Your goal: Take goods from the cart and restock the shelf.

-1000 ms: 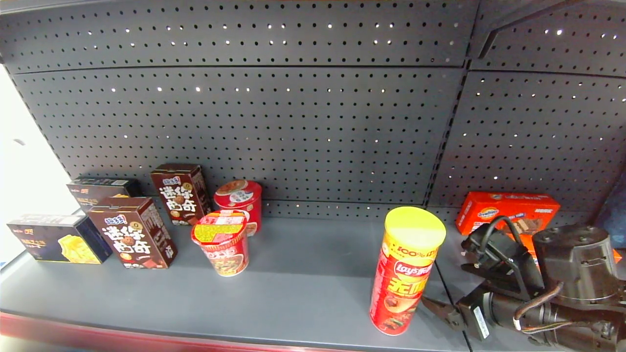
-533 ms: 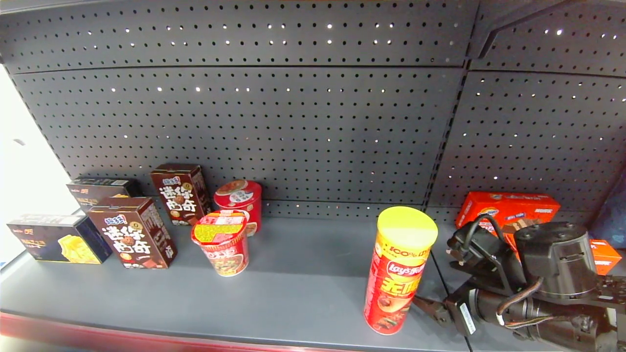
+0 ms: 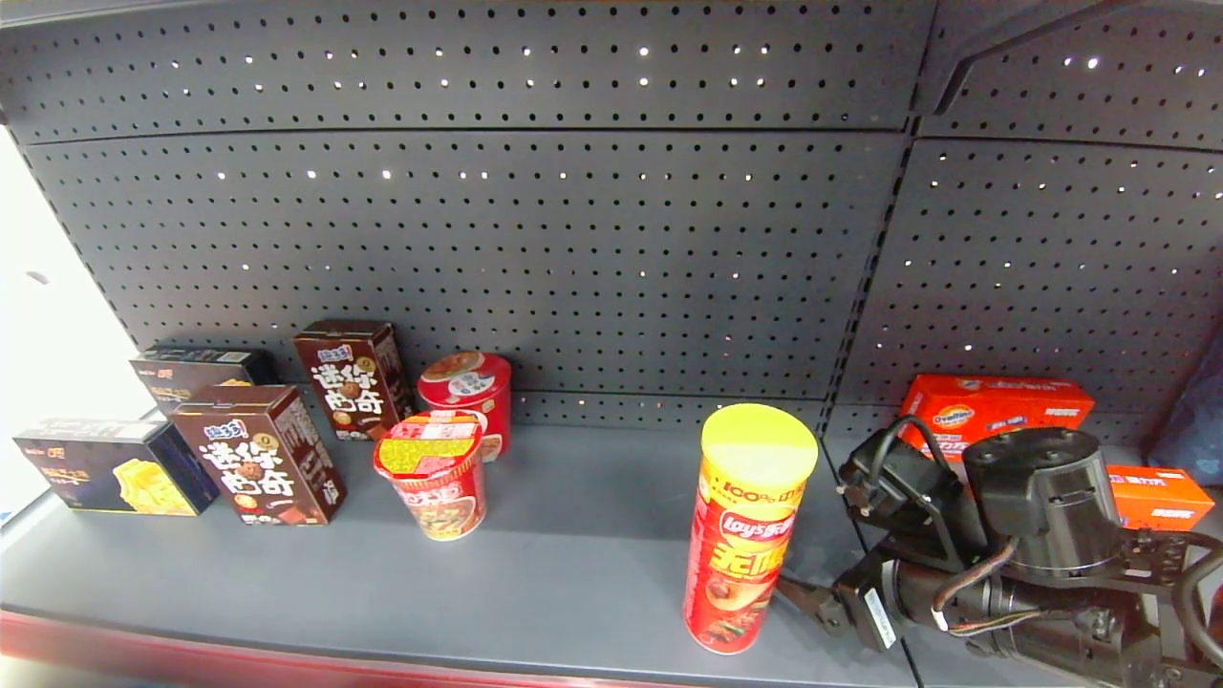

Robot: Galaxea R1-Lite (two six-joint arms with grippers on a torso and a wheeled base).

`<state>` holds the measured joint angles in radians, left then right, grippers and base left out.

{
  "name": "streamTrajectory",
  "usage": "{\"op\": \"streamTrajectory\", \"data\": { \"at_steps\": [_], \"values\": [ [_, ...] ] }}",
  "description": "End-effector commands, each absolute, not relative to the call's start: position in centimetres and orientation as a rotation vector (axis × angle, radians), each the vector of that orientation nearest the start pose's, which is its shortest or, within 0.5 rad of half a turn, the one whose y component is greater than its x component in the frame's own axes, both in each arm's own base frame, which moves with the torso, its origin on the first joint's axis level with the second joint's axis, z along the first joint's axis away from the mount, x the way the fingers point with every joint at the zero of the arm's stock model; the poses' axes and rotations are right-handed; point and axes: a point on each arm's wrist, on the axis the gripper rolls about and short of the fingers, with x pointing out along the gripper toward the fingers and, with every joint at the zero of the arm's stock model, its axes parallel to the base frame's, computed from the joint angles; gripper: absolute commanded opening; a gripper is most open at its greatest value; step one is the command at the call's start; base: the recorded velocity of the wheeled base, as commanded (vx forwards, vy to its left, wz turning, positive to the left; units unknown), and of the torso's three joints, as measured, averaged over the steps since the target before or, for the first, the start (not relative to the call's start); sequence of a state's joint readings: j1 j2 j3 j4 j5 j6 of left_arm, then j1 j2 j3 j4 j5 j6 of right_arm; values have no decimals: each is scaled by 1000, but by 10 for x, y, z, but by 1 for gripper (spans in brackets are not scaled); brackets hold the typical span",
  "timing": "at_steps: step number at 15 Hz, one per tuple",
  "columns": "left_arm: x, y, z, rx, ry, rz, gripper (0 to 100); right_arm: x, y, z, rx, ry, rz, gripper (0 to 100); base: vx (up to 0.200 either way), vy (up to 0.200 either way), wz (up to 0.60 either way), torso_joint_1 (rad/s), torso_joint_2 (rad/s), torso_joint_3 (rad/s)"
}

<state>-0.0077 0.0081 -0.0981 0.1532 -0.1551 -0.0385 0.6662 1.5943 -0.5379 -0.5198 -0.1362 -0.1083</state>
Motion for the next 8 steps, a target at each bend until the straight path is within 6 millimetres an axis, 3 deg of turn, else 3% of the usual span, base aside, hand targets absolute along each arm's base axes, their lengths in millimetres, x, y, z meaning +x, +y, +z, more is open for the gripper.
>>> {"op": "streamTrajectory", "data": {
  "at_steps": [1,5,6,8],
  "values": [
    [-31,-3,87,-44,66,-161,0,194,154,132,-322,473,561,100,0,0,0,0,0,0],
    [-31,-3,87,-38,61,-158,0,190,150,130,-320,480,555,100,0,0,0,0,0,0],
    [-39,-3,113,-25,-31,-168,0,182,140,139,-300,449,545,100,0,0,0,0,0,0],
    [-41,-4,146,5,-42,-250,0,170,127,135,-292,461,540,100,0,0,0,0,0,0]
  ]
}}
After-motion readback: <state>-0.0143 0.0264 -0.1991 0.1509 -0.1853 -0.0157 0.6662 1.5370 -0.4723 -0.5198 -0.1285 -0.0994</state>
